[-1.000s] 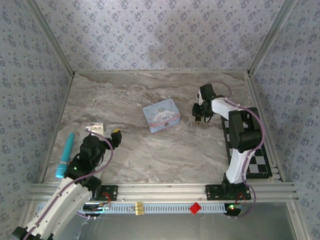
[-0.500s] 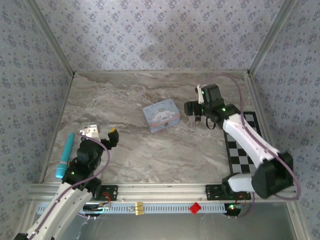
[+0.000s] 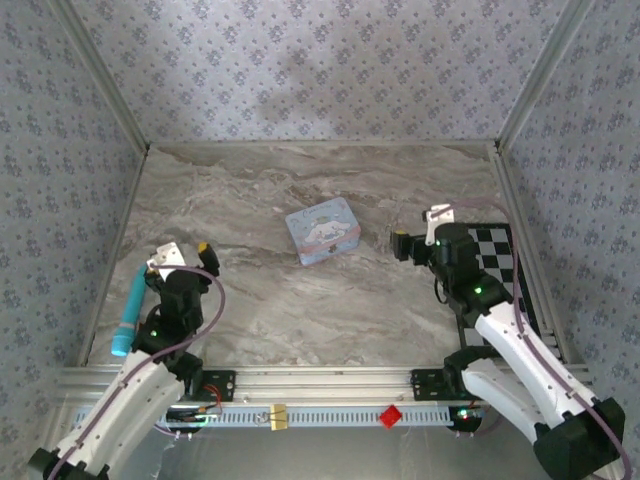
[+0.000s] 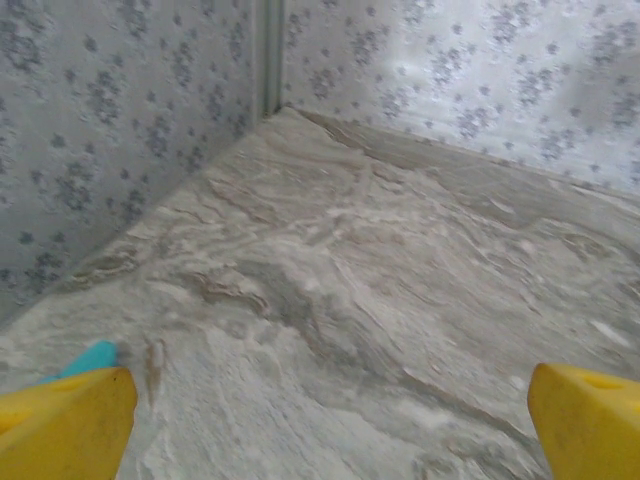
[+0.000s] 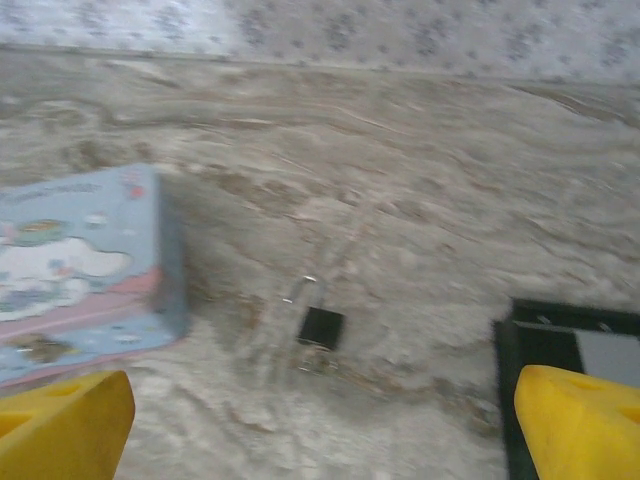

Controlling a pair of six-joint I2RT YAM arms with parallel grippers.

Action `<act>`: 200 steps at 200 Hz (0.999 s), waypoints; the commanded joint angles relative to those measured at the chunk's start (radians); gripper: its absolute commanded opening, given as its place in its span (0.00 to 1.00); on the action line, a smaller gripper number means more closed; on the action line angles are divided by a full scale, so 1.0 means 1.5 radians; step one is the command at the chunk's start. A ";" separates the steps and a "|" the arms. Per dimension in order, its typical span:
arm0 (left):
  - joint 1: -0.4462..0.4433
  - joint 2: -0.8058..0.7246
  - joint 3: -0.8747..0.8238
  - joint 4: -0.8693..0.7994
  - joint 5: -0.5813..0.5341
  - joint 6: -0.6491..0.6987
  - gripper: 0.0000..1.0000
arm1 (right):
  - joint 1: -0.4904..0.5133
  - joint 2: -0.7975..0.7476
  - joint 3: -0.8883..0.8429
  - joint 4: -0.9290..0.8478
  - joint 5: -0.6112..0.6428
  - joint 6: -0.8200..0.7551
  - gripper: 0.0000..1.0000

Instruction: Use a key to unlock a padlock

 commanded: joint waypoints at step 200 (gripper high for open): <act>0.212 0.542 -0.016 0.614 0.359 0.298 1.00 | -0.146 0.057 -0.126 0.194 0.139 0.023 0.99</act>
